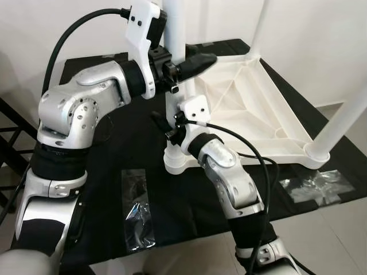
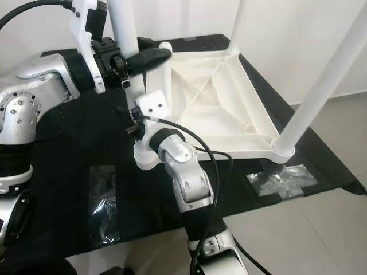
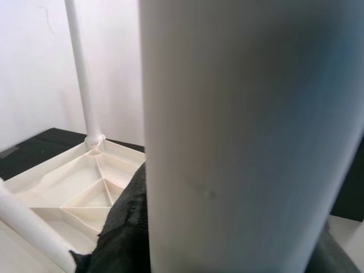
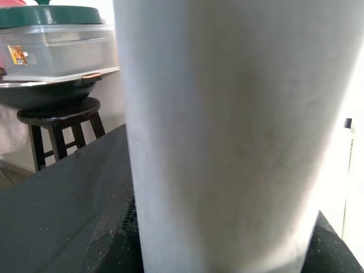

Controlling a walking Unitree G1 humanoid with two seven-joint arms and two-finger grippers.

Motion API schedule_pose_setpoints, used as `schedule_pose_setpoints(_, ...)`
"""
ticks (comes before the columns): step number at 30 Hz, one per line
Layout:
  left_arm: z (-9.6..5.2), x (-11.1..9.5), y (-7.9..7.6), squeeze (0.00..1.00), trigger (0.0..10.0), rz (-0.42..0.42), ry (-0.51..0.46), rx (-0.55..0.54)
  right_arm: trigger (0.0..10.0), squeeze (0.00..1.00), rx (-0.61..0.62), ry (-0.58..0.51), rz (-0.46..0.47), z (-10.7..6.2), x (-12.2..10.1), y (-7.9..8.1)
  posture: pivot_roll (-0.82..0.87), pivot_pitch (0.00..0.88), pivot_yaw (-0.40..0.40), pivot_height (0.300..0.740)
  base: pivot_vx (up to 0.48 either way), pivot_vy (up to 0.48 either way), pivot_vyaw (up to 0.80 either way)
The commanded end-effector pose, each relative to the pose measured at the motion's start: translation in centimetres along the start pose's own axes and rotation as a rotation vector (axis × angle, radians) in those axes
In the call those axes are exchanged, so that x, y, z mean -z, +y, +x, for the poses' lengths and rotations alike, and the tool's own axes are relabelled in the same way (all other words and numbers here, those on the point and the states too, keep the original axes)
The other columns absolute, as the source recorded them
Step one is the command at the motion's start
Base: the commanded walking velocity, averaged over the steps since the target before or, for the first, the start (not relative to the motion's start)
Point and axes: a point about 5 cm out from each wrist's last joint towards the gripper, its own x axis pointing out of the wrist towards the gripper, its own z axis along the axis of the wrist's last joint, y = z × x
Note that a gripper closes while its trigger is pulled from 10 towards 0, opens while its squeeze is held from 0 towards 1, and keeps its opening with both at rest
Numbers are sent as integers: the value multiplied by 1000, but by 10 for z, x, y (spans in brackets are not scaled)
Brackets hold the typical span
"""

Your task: Building children table

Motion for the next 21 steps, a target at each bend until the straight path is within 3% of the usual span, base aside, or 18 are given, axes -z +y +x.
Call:
schedule_pose_setpoints(1,5,-2,-10,0,0,5,-1,70,0,0,76,87,57,0,16,-4,51,163,22,740,0,0,0)
schedule_pose_setpoints(3,5,-2,-10,0,0,5,0,74,0,0,81,90,55,-1,15,-4,51,163,22,740,0,0,0)
schedule_pose_setpoints(4,5,-1,-11,0,0,5,3,77,5961,0,83,93,52,-1,14,-4,52,164,22,740,0,0,0)
schedule_pose_setpoints(5,5,-1,-11,0,0,5,3,77,5961,0,83,93,52,-1,14,-4,52,164,22,740,0,0,0)
schedule_pose_setpoints(6,5,0,-11,0,0,5,9,83,10000,0,100,107,52,-5,7,-1,52,164,22,740,0,0,0)
schedule_pose_setpoints(9,5,0,-12,0,0,4,14,93,10000,0,15,69,32,-3,-5,-2,56,164,22,740,0,0,0)
schedule_pose_setpoints(10,5,1,-13,0,0,4,16,97,10000,1000,-51,33,23,-2,-12,-4,57,165,22,740,0,0,0)
schedule_pose_setpoints(11,5,1,-13,0,0,5,19,101,10000,1000,-131,3,32,-1,-18,-7,58,166,21,740,0,0,0)
schedule_pose_setpoints(14,6,1,-13,0,0,5,20,104,10000,1000,-209,-24,48,0,-24,-9,59,166,21,740,0,0,0)
schedule_pose_setpoints(17,6,1,-15,0,0,6,22,113,10000,1000,-447,-79,22,-1,-42,-29,62,167,22,740,0,0,0)
schedule_pose_setpoints(18,6,1,-15,0,0,7,23,115,10000,0,-504,-81,-11,-1,-46,-37,68,168,22,740,0,0,0)
schedule_pose_setpoints(20,6,1,-15,0,0,7,23,115,10000,0,-504,-81,-11,-1,-46,-37,68,168,22,740,0,0,0)
schedule_pose_setpoints(21,6,1,-15,0,0,8,24,118,10000,0,-601,-69,-34,-3,-48,-44,71,167,22,740,0,0,0)
